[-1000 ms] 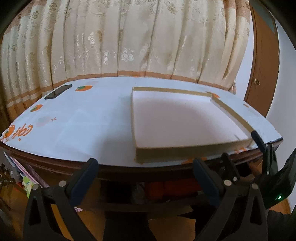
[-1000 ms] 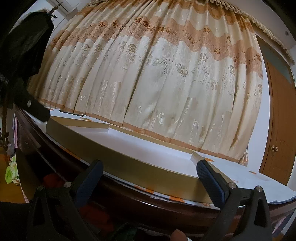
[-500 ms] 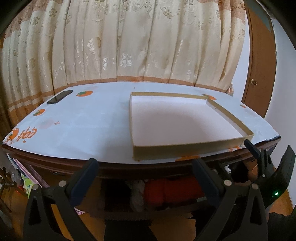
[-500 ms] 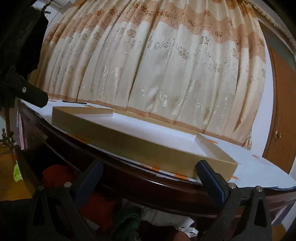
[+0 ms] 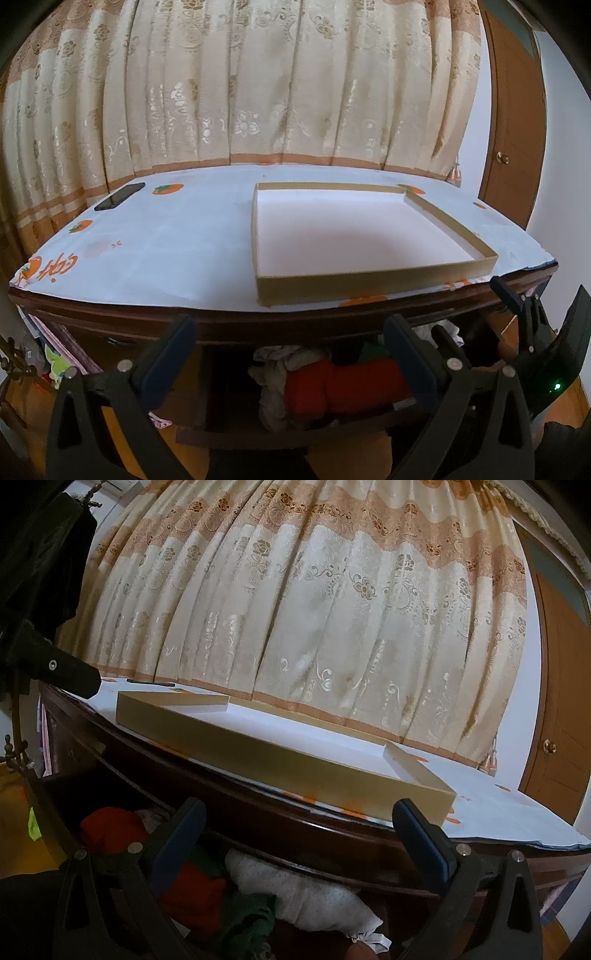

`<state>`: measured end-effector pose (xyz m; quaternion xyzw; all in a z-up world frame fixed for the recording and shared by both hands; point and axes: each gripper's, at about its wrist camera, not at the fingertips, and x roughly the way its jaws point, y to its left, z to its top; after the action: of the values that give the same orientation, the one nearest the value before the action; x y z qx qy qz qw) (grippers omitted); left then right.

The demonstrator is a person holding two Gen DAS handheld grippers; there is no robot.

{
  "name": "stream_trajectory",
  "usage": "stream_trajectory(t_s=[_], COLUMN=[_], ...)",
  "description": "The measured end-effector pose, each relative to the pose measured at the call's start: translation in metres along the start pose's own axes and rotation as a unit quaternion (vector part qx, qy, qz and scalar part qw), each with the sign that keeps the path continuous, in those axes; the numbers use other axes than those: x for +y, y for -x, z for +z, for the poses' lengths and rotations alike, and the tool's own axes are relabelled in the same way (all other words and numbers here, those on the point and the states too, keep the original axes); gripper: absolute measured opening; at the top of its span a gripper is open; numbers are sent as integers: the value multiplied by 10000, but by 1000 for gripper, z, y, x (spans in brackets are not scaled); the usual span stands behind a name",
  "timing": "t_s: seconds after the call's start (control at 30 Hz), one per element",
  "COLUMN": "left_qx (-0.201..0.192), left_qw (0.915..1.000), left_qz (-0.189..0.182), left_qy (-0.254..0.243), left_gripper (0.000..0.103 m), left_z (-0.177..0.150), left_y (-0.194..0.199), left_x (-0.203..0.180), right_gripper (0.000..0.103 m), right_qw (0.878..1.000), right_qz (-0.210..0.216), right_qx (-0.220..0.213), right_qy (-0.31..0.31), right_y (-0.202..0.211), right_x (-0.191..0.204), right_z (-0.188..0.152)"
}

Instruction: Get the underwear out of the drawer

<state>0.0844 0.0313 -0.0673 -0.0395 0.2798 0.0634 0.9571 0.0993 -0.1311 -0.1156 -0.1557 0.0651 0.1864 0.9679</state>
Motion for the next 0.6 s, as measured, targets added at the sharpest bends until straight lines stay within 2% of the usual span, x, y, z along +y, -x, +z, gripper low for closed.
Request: stream_trajectory(t_s=[0.6], left_qx=[-226], left_qw=[9997], left_qz=[-69], left_qy=[-79], left_gripper=[103], left_z=[-1], left_y=[26], left_x=[-9], right_gripper=[102], right_qw=[10000], right_qz=[14], right_qx=[23], right_qy=[-37], right_y=[18], right_x=[7], right_z=[-8])
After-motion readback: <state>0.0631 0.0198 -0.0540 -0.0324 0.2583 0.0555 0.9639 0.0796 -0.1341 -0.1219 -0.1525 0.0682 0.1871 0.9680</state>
